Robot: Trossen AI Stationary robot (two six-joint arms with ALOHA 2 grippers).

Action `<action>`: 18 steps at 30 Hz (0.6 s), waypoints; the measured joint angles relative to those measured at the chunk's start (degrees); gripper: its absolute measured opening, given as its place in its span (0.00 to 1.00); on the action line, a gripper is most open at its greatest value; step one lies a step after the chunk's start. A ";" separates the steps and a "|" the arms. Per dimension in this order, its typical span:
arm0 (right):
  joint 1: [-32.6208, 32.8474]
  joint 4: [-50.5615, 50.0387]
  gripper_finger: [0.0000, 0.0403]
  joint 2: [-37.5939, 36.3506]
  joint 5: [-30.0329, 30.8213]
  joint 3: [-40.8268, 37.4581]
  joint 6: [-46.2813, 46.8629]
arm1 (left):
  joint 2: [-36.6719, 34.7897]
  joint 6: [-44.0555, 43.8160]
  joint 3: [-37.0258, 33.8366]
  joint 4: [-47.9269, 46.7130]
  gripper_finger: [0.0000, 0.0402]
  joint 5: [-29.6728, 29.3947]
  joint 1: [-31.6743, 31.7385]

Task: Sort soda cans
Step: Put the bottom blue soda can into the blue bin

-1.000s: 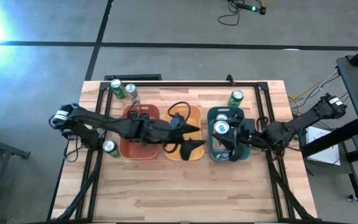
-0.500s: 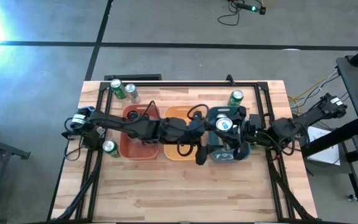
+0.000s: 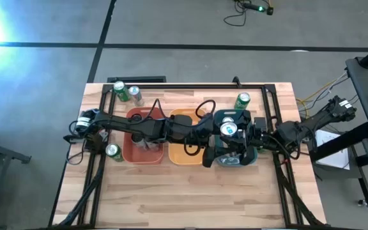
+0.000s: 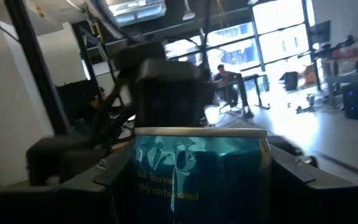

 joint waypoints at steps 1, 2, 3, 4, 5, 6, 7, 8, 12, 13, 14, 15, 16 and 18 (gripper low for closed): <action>0.01 0.03 0.57 0.16 -0.25 0.00 0.54 | 0.47 -0.19 0.00 1.61 0.80 1.24 0.14; 0.01 0.03 0.57 0.43 -0.69 0.01 1.41 | 0.79 -0.24 -0.05 2.40 0.79 1.71 0.16; 0.01 -0.01 0.56 0.65 -1.50 0.06 1.72 | 0.94 -0.14 -0.09 2.97 0.79 1.77 0.09; 0.06 -0.03 0.56 1.00 -1.89 0.31 1.80 | 0.98 0.03 -0.11 3.32 0.78 1.82 0.05; 0.06 0.02 0.56 1.48 -2.08 0.74 1.80 | 0.98 0.20 -0.11 3.41 0.77 1.91 0.00; 0.06 0.12 0.56 1.75 -2.48 1.12 1.78 | 0.96 0.23 -0.11 3.16 0.77 1.95 0.00; 0.06 -0.04 0.56 2.09 -2.85 1.49 1.76 | 0.94 0.26 -0.11 2.98 0.77 1.87 0.00; 0.02 -0.20 0.57 2.49 -2.98 2.01 1.67 | 0.94 0.32 -0.16 2.95 0.77 1.63 0.00; -0.02 -1.52 0.57 3.98 -3.23 4.22 1.14 | 0.96 0.60 -0.40 2.50 0.77 0.92 0.10; -0.03 -1.45 0.57 4.36 -3.26 4.87 0.91 | 0.96 0.58 -0.38 2.63 0.77 0.82 0.10; -0.03 -1.54 0.57 4.49 -3.37 5.39 0.54 | 0.96 0.59 -0.32 2.78 0.77 0.83 0.09; -0.01 -2.40 0.57 4.60 -3.41 5.97 0.29 | 0.96 0.59 -0.29 2.79 0.77 0.77 0.08; -0.01 -2.98 0.56 4.90 -3.39 6.53 0.29 | 0.96 0.58 -0.29 2.73 0.77 0.75 0.08; 0.01 -4.67 0.57 5.07 -3.44 7.23 0.33 | 0.96 0.58 -0.29 2.36 0.76 0.76 0.06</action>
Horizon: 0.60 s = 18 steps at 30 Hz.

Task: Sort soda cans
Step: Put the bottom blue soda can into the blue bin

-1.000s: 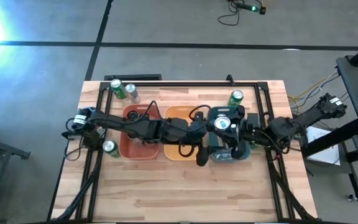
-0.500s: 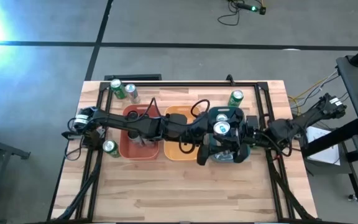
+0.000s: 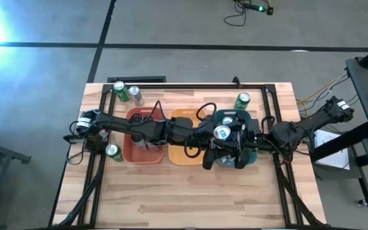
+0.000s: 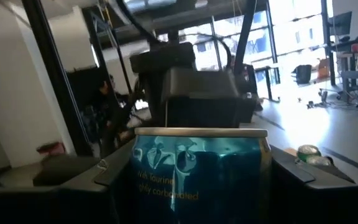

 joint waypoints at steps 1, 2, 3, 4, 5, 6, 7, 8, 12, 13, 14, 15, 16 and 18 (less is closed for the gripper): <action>0.01 -0.81 0.57 0.03 0.02 0.13 0.10 | 0.00 -0.09 0.00 -0.04 0.74 0.02 0.00; 0.00 -0.85 0.58 0.10 0.05 0.22 0.43 | 0.00 -0.49 0.00 -0.06 0.71 0.41 0.02; -0.02 -0.73 0.58 0.10 0.05 0.25 0.88 | -0.04 -0.64 0.00 0.00 0.68 0.65 0.02; -0.02 -0.64 0.58 0.05 0.13 0.25 1.13 | -0.10 -0.80 0.00 -0.03 0.64 1.02 0.03; -0.02 -0.58 0.58 0.01 0.46 0.25 1.29 | -0.11 -0.90 0.00 -0.02 0.60 1.35 0.04; -0.02 -0.74 0.58 -0.02 0.61 0.25 1.32 | -0.11 -0.90 0.00 -0.05 0.56 1.45 0.07; 0.01 -0.94 0.57 -0.02 0.64 0.25 1.35 | -0.11 -0.97 0.00 -0.20 0.53 1.56 0.04; 0.01 -1.08 0.57 -0.02 0.67 0.25 1.41 | -0.20 -1.12 0.00 -0.34 0.51 1.75 0.04; -0.02 -2.34 0.58 -0.13 0.94 0.33 2.66 | -0.65 -1.93 0.00 -1.15 0.51 3.32 0.15; -0.02 -2.69 0.60 -0.17 0.80 0.35 3.08 | -0.78 -2.22 0.00 -1.57 0.51 3.37 0.15; -0.02 -3.01 0.62 -0.19 0.63 0.39 3.62 | -0.92 -2.47 0.00 -2.10 0.51 3.59 0.15; 0.00 -3.71 0.65 -0.33 0.42 0.43 4.37 | -1.08 -2.55 -0.02 -2.52 0.52 3.62 0.13; 0.02 -4.82 0.67 -0.44 0.38 0.59 5.06 | -1.29 -2.56 -0.02 -2.79 0.53 3.62 0.13; 0.03 -8.52 0.72 -0.77 0.07 1.96 6.24 | -1.85 -2.56 -0.02 -3.26 0.55 3.62 0.07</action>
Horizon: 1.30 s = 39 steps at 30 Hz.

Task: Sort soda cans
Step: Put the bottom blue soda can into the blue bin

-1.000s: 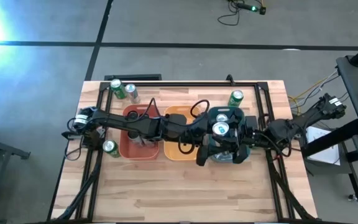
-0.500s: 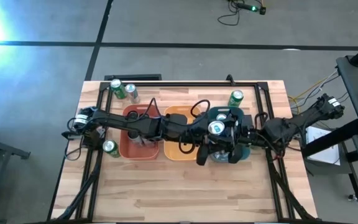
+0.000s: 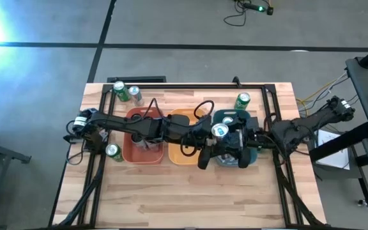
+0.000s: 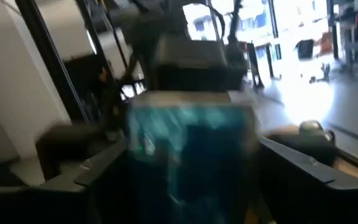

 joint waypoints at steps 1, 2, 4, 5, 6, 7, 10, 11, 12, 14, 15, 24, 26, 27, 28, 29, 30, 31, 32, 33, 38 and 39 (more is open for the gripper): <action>0.02 -3.12 0.75 -0.32 -0.23 0.88 0.62 | -0.29 0.00 0.00 -0.05 0.55 -0.03 0.00; 0.16 -6.49 0.77 -0.58 -0.73 2.10 1.19 | -0.60 0.02 0.00 -0.10 0.55 -0.08 0.01; 0.24 -13.91 0.81 -1.04 -2.71 4.81 2.54 | -1.12 0.16 0.00 -0.37 0.54 -0.09 0.05; 0.23 -17.89 0.83 -1.17 -3.92 6.38 3.20 | -1.33 0.26 0.00 -0.67 0.54 -0.23 0.13; 0.23 -22.14 0.85 -1.24 -4.86 7.88 4.33 | -1.39 0.62 -0.02 -0.79 0.54 -0.40 0.13; 0.24 -26.09 0.86 -1.30 -5.34 9.19 5.19 | -1.44 0.66 -0.07 -0.92 0.54 -0.49 0.16; 0.22 -33.39 0.87 -1.21 -5.36 10.90 7.50 | -1.48 0.83 -0.18 -1.72 0.54 -1.25 0.36; 0.21 -34.13 0.87 -1.21 -5.35 10.86 8.11 | -1.48 0.85 -0.20 -2.00 0.54 -1.92 0.35; 0.18 -34.36 0.87 -1.19 -5.68 10.69 8.53 | -1.48 0.85 -0.20 -2.09 0.54 -2.05 0.37; 0.14 -34.75 0.87 -1.19 -8.13 10.54 8.97 | -1.48 0.89 -0.20 -2.19 0.54 -1.97 0.37; 0.13 -34.89 0.86 -1.25 -9.26 10.52 9.30 | -1.48 0.98 -0.20 -2.27 0.54 -1.90 0.35; 0.26 -36.94 0.87 -4.62 -17.16 10.73 8.89 | -2.16 0.25 0.14 -2.26 0.54 -2.00 0.35; 0.26 -38.04 0.88 -4.95 -16.83 10.72 9.14 | -2.20 0.31 0.15 -1.91 0.54 -2.09 0.48; 0.26 -38.33 0.89 -4.95 -16.63 10.61 9.36 | -2.19 0.23 0.15 -1.71 0.54 -2.28 0.48; 0.26 -38.44 0.89 -4.67 -16.61 10.44 9.57 | -2.13 0.15 0.13 -1.30 0.54 -2.40 0.48; 0.24 -38.42 0.89 -4.11 -16.77 10.30 9.63 | -2.11 0.15 0.13 -0.65 0.54 -2.64 0.48; 0.16 -38.37 0.89 -3.51 -16.55 10.25 9.53 | -2.11 0.03 0.13 -0.43 0.54 -2.82 0.52; 0.15 -38.22 0.89 -2.81 -16.18 10.21 9.39 | -2.11 -0.01 0.13 -0.37 0.54 -3.02 0.52; 0.15 -38.09 0.89 -2.11 -15.85 10.20 9.48 | -2.11 0.04 0.13 0.19 0.54 -3.67 0.47; 0.15 -37.87 0.89 -1.45 -14.97 10.18 9.58 | -2.10 0.07 0.13 0.75 0.54 -3.88 0.46; -0.49 -36.15 0.85 0.17 -12.20 10.13 11.32 | -2.09 0.00 0.13 2.28 0.54 -4.36 0.59; -0.70 -36.25 0.83 0.09 -12.07 10.14 11.72 | -2.09 0.02 0.13 2.28 0.54 -4.34 0.58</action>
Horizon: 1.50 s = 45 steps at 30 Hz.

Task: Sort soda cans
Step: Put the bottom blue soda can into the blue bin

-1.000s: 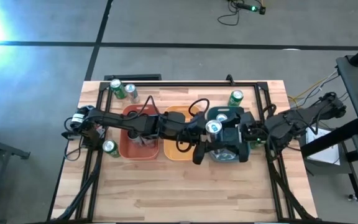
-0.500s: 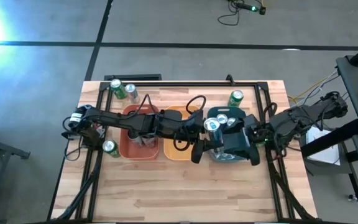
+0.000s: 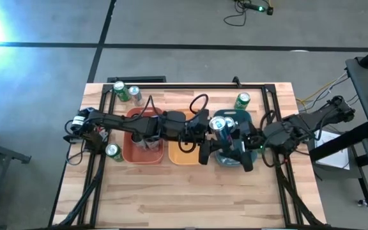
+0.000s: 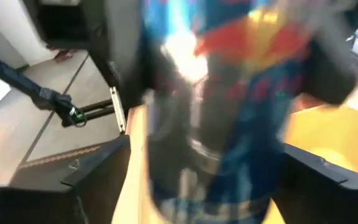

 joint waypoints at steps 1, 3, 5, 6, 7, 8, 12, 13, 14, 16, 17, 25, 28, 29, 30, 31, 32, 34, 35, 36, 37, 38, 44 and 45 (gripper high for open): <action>-0.12 -0.01 0.81 -0.04 0.09 0.00 0.22 | 0.04 0.14 0.00 -0.02 0.54 0.05 -0.05; -0.34 0.03 0.75 -0.12 0.21 0.00 0.33 | 0.09 0.27 0.00 -0.18 0.54 0.26 -0.08; -0.44 0.08 0.69 -0.12 0.12 0.00 0.79 | 0.09 0.39 0.00 -0.44 0.54 0.36 -0.08; -0.44 0.01 0.65 -0.20 0.11 0.00 0.96 | 0.09 0.37 0.00 -0.45 0.54 0.40 -0.08; -0.42 -0.23 0.62 -0.24 0.11 0.00 0.96 | 0.09 0.30 0.00 -0.45 0.54 0.51 -0.08; -0.42 -0.44 0.59 -0.27 0.01 0.00 0.94 | 0.10 0.27 0.00 -0.47 0.54 0.52 -0.08; -0.44 -0.92 0.58 -0.16 -0.74 0.04 0.71 | 0.15 0.24 -0.09 -0.15 0.54 0.48 -0.10; -0.44 -1.09 0.58 -0.14 -0.78 0.05 0.70 | 0.17 0.26 -0.09 -0.15 0.55 0.48 -0.10; -0.44 -1.27 0.58 -0.14 -0.83 0.07 0.60 | 0.20 0.37 -0.11 -0.15 0.56 0.48 -0.10; -0.44 -1.58 0.58 -0.14 -0.83 0.07 0.07 | 0.20 0.93 -0.11 -0.15 0.59 0.41 -0.10; -0.44 -1.69 0.59 -0.14 -0.86 0.07 -0.20 | 0.20 1.05 -0.11 -0.13 0.60 -0.23 -0.10; -0.44 -2.54 0.59 -0.32 -0.72 -0.07 -1.83 | 0.00 2.10 3.20 0.48 0.72 -3.08 -0.17; -0.44 -2.36 0.59 -0.81 -0.10 -0.04 -2.05 | 0.09 2.29 4.99 -0.33 0.73 -3.10 -0.19; -0.44 -2.33 0.59 -1.08 0.09 -0.04 -2.46 | 0.09 2.58 5.75 -1.14 0.73 -3.24 -0.19; -0.44 -2.23 0.59 -1.31 0.11 -0.04 -2.75 | 0.07 2.92 6.56 -2.30 0.73 -3.26 -0.19; -0.44 -2.29 0.59 -1.63 0.26 0.00 -2.76 | 0.07 3.14 7.47 -4.11 0.73 -3.25 -0.19; -0.42 -2.54 0.59 -1.93 0.32 0.00 -2.78 | 0.07 3.44 8.55 -6.82 0.72 -3.23 -0.17; -0.43 -3.55 0.60 -2.44 0.10 0.02 -2.67 | 0.11 3.54 11.54 -14.18 0.72 -3.21 -0.17; -0.44 -4.54 0.60 -2.62 0.01 0.02 -2.65 | 0.11 3.57 13.29 -18.68 0.72 -3.36 -0.14; -0.44 -5.61 0.60 -2.81 -0.25 0.02 -2.70 | 0.11 3.58 15.01 -22.65 0.72 -3.94 -0.12; -0.44 -6.60 0.59 -2.97 -1.25 0.02 -3.02 | 0.16 3.60 16.69 -26.46 0.72 -4.66 -0.11; -0.44 -7.44 0.59 -3.03 -2.54 0.02 -3.55 | 0.34 3.62 18.23 -29.77 0.72 -5.03 -0.05; -0.45 -11.95 0.60 -1.28 -4.68 0.07 -4.14 | 3.11 2.63 24.80 -43.06 0.74 -0.30 0.31; -0.44 -12.43 0.60 -0.85 -5.21 0.07 -4.22 | 3.65 2.19 25.06 -44.24 0.74 0.40 0.32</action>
